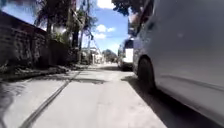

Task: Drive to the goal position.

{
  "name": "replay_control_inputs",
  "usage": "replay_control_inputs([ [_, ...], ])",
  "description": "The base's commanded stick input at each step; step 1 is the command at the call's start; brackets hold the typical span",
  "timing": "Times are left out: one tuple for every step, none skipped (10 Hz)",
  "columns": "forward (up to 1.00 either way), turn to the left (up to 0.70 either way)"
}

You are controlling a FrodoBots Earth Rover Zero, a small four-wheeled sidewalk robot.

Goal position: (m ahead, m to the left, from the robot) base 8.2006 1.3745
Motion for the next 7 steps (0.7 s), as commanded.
replay_control_inputs([
  [1.00, 0.06],
  [1.00, 0.19],
  [1.00, 0.04],
  [1.00, 0.03],
  [1.00, 0.02],
  [1.00, 0.01],
  [1.00, 0.00],
])
